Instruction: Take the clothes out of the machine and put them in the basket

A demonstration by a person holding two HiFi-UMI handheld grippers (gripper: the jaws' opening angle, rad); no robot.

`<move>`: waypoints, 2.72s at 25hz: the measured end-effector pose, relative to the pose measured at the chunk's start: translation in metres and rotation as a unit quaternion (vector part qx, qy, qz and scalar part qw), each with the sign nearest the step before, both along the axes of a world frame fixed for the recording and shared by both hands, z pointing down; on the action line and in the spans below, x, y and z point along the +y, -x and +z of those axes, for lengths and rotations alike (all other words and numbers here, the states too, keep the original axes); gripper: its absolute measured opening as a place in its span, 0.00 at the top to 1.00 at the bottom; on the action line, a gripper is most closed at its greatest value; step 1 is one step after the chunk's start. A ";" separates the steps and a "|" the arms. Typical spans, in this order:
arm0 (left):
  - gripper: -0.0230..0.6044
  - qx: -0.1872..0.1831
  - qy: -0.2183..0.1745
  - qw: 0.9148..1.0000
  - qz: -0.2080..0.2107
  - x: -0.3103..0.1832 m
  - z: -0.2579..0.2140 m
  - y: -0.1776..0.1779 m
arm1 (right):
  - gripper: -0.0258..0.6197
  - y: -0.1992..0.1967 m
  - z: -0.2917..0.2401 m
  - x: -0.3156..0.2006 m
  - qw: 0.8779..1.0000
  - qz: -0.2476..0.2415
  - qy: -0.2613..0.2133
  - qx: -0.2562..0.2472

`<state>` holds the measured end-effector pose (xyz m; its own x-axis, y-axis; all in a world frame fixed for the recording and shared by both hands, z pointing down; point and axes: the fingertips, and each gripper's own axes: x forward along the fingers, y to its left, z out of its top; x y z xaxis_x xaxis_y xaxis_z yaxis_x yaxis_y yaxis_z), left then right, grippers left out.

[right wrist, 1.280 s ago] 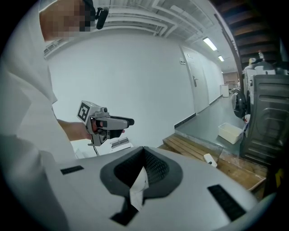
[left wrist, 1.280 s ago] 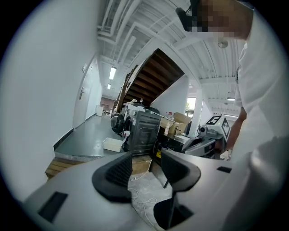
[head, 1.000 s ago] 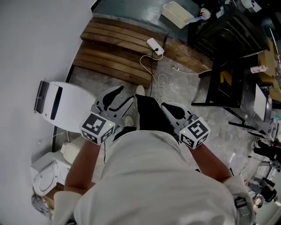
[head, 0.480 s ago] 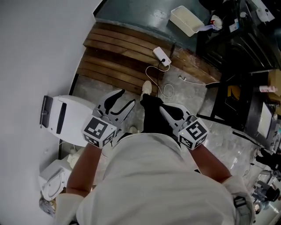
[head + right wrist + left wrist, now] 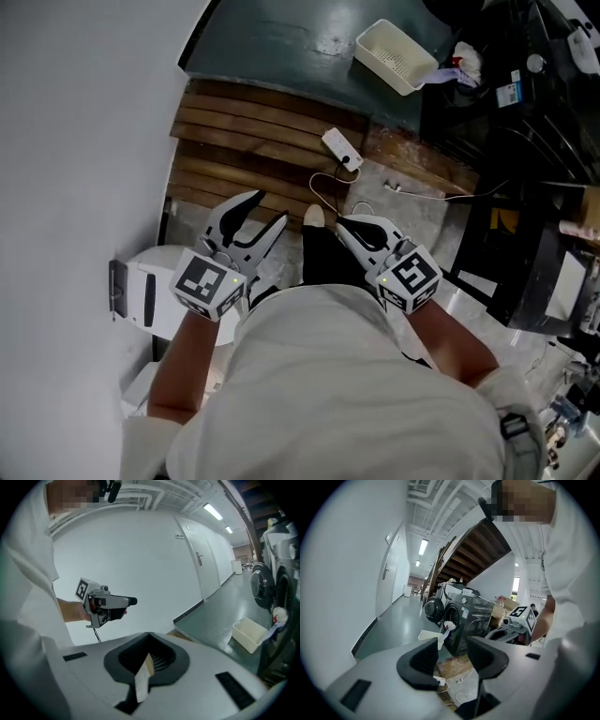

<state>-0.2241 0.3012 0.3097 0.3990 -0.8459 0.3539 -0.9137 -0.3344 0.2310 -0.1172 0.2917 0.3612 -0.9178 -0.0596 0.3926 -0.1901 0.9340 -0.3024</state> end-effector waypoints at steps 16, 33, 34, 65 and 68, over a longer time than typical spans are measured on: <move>0.67 -0.001 -0.014 0.994 0.108 -0.167 -0.069 0.021 | 0.96 0.021 -0.053 -0.142 0.995 0.104 -0.003 0.004; 0.67 0.013 -0.003 0.953 0.304 -0.250 -0.059 0.075 | 0.96 0.080 -0.085 -0.173 0.953 0.303 -0.011 0.026; 0.67 0.013 -0.005 0.950 0.313 -0.255 -0.059 0.069 | 0.96 0.074 -0.084 -0.172 0.949 0.315 -0.009 0.029; 0.58 -0.077 -0.013 0.906 0.416 -0.406 -0.031 -0.179 | 0.96 -0.097 -0.055 -0.214 0.899 0.436 0.001 -0.032; 0.55 -0.086 -0.013 0.902 0.424 -0.433 -0.012 -0.194 | 0.96 -0.099 -0.052 -0.226 0.896 0.443 0.002 -0.022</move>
<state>-0.0299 -0.1319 0.2975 0.8468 -0.2720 0.4572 -0.3492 -0.9325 0.0920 -0.0179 0.0661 0.3092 -0.5255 -0.7712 0.3592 -0.8445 0.4217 -0.3301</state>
